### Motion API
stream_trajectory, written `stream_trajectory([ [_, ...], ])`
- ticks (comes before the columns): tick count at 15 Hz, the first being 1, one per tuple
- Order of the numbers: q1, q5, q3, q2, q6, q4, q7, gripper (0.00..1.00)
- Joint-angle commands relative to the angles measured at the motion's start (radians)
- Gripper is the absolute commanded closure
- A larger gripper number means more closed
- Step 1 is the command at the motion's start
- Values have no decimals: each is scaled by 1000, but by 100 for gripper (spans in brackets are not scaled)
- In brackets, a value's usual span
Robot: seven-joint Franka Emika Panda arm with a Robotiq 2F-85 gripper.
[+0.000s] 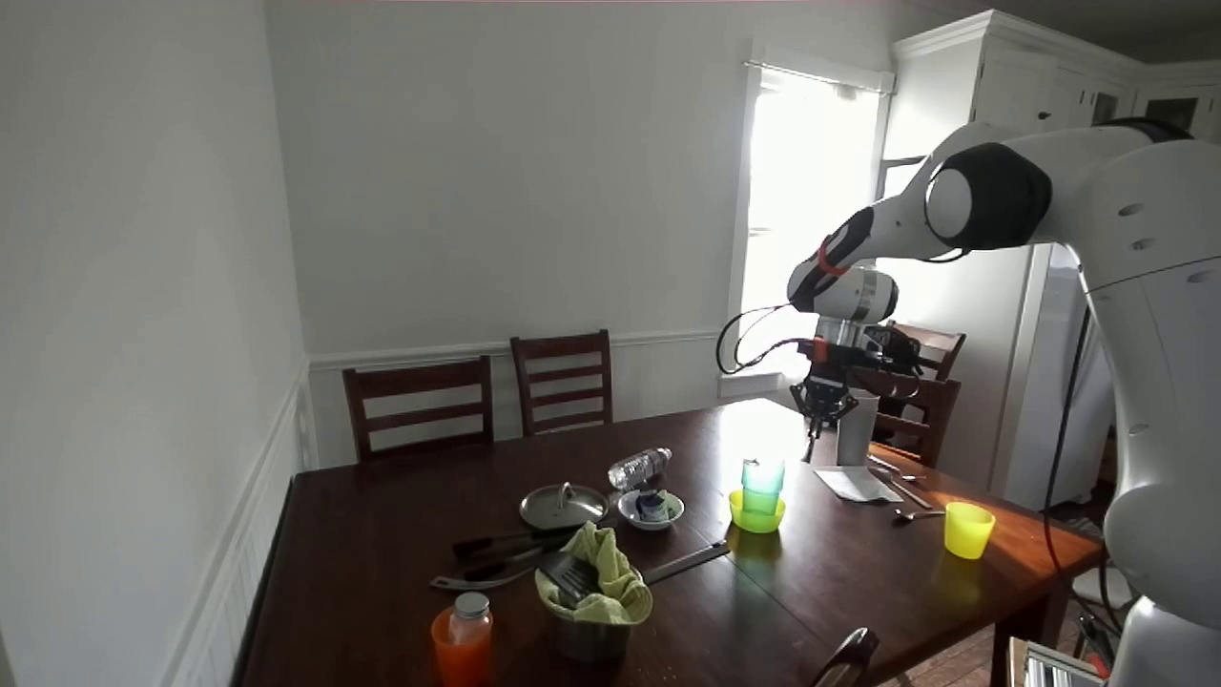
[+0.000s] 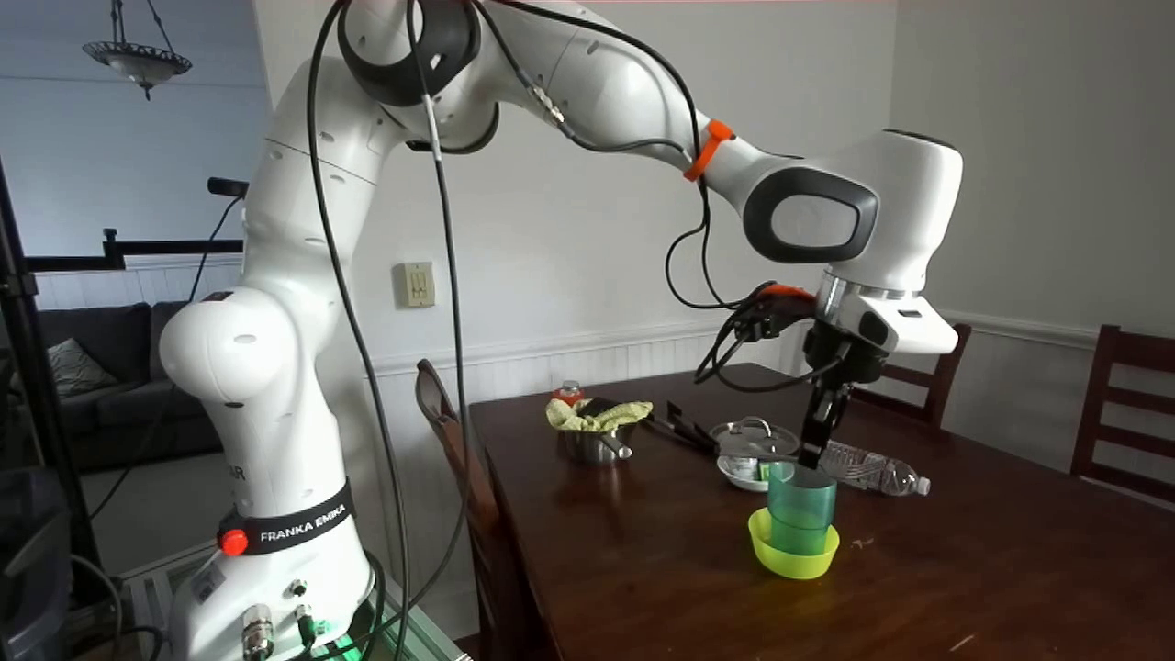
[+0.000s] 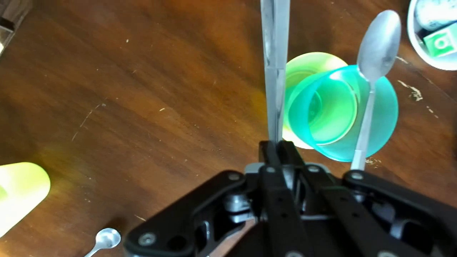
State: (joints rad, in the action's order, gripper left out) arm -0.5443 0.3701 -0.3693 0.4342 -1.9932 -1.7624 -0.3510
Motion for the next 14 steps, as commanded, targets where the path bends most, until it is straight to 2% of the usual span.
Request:
stream_trajectory([
  [1, -11, 78, 10, 53, 43, 74, -50, 98],
  [7, -19, 135, 27, 135, 40, 137, -92, 98],
  [14, -19, 142, 45, 198, 42, 203, -135, 98],
])
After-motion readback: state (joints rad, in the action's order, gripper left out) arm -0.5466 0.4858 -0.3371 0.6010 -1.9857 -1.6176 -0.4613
